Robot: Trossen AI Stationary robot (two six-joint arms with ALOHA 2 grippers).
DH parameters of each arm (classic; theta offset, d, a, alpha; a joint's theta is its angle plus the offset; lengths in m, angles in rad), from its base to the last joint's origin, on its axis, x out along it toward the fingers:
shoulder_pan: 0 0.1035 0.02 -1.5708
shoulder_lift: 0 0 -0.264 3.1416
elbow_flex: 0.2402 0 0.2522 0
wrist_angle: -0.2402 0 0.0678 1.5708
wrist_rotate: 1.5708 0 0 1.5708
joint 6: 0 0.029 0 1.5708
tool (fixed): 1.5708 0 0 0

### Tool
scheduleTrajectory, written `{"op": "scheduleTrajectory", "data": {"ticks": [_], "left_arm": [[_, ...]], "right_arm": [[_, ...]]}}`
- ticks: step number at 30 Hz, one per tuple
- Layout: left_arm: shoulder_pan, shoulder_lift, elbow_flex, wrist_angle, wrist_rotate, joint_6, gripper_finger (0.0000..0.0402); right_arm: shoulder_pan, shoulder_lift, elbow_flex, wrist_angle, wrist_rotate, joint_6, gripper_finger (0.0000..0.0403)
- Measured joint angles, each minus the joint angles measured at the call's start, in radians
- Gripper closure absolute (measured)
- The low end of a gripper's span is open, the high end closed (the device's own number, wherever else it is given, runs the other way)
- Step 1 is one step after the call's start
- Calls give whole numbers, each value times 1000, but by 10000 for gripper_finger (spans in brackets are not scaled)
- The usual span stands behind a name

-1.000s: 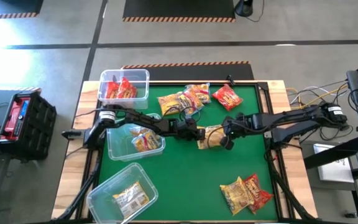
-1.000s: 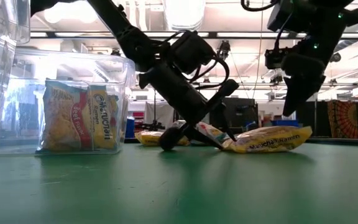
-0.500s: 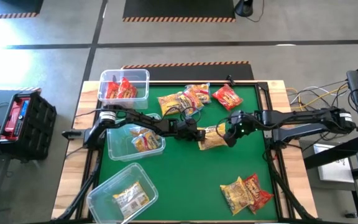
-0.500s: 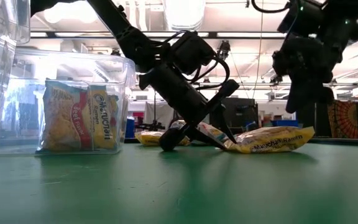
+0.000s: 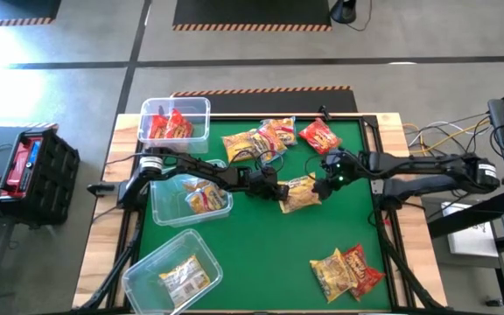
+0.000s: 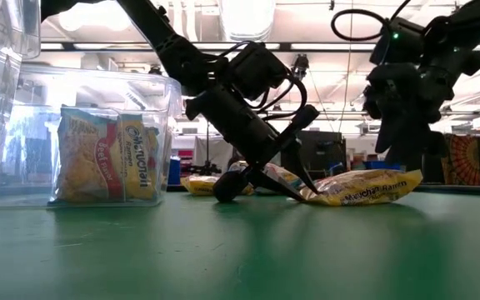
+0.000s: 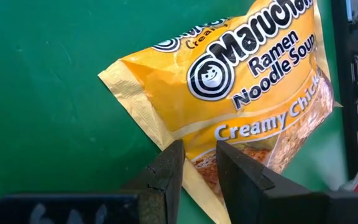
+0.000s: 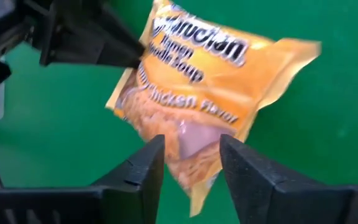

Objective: Sort Maruchan noodles
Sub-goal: Put the middle yellow noodle pack into the bottom transparent bin

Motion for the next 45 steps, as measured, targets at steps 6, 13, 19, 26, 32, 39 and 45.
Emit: {"op": "scheduleTrajectory", "data": {"ticks": [6,13,19,26,32,39,45], "left_arm": [[0,0,0,-5,11,16,318],[0,0,0,-8,25,37,318],[3,0,0,-11,39,51,318],[3,0,0,-14,49,60,318],[3,0,0,-15,51,60,318],[3,-1,0,-15,51,58,318],[3,-1,0,-14,51,49,318]], "right_arm": [[-88,16,-1,0,-1,-42,236],[-172,70,-14,38,-26,-57,221],[-183,135,-36,172,-105,-9,218],[-183,199,-43,191,-106,-25,218],[-183,242,-80,332,-202,1,218],[-182,298,-115,482,-321,45,218],[-177,347,-144,638,-396,121,218]]}}
